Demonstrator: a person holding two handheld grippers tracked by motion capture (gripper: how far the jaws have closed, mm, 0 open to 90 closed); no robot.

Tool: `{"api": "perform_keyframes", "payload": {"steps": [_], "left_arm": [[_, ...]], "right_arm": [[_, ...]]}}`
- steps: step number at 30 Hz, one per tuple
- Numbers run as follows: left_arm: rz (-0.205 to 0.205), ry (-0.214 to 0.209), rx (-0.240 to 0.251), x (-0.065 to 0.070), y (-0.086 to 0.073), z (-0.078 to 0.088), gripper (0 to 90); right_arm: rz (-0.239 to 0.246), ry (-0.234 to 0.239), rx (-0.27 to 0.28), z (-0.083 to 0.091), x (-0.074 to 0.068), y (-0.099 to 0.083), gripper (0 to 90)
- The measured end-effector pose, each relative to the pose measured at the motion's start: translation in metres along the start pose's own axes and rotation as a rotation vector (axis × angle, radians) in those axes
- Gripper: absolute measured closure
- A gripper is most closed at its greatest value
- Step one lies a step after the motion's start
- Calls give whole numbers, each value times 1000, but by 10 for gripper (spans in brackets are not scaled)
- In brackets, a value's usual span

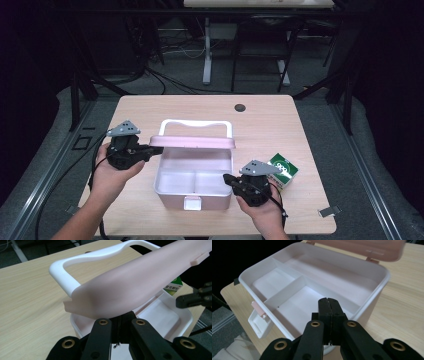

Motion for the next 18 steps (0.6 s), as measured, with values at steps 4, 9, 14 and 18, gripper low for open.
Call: {"api": "perform_keyframes", "payload": {"steps": [4,9,14,18], "left_arm": [[2,14,0,-1,4,-1,897],[3,24,-5,-2,7,-2,897],[3,34,-7,-3,10,-2,897],[4,32,-14,-4,12,-2,896]], "right_arm": [[12,10,-34,-10,-5,-8,900],[11,6,-66,-14,-6,-14,900],[15,8,-65,-14,-7,-15,900],[19,14,-57,-15,-8,-15,900]]}}
Point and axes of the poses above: each handheld gripper's, and its own axes: z roughly backward along the jaws, y roughly out of its top, x roughly to its right, the point moved 6 cm from there along -z, roughly forward along the jaws, and after that the axes turned 12 degrees about y, right-handed, at the moved point
